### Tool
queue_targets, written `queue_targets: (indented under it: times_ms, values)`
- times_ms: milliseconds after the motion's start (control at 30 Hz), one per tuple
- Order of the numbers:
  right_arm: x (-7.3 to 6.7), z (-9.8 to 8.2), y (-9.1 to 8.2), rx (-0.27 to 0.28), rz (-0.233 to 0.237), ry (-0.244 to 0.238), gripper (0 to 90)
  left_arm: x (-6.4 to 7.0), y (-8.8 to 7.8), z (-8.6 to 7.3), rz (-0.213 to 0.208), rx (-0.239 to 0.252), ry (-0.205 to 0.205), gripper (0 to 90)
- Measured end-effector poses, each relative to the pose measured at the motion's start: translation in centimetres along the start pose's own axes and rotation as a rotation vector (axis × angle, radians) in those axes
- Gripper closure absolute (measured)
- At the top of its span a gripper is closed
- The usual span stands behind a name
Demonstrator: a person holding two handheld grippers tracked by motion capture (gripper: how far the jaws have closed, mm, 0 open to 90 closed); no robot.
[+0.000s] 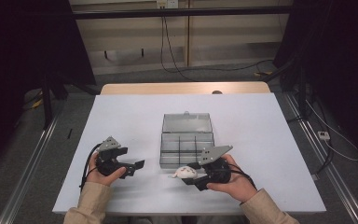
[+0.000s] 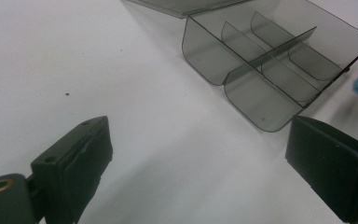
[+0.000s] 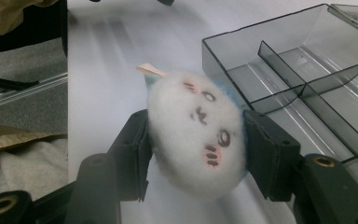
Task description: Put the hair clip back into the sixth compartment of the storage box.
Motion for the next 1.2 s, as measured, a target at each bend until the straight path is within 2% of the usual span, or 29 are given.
queue_targets:
  times_ms: [167, 1000, 1200]
  values:
    - [0.2, 0.4, -0.5, 0.004, 0.003, 0.011, 44.9, 0.0, -0.2, 0.0, 0.002, 0.005, -0.002, 6.9]
    - [1.0, 1.1, -1.8, 0.009, 0.001, 0.007, 44.9, 0.1, -0.4, 0.1, 0.006, 0.004, 0.004, 6.9]
    - [1.6, 0.9, -1.9, 0.007, -0.009, 0.02, 44.9, 0.1, -0.6, 0.2, 0.007, 0.009, 0.007, 7.0]
Point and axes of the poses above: each handheld gripper's, and its own axes: y roughly forward along the jaws, z roughly out of its top, x roughly to its right, the point moved 8 cm from there along y, roughly forward along the jaws, and after that the axes turned 8 degrees about -x, right-handed, at the moved point
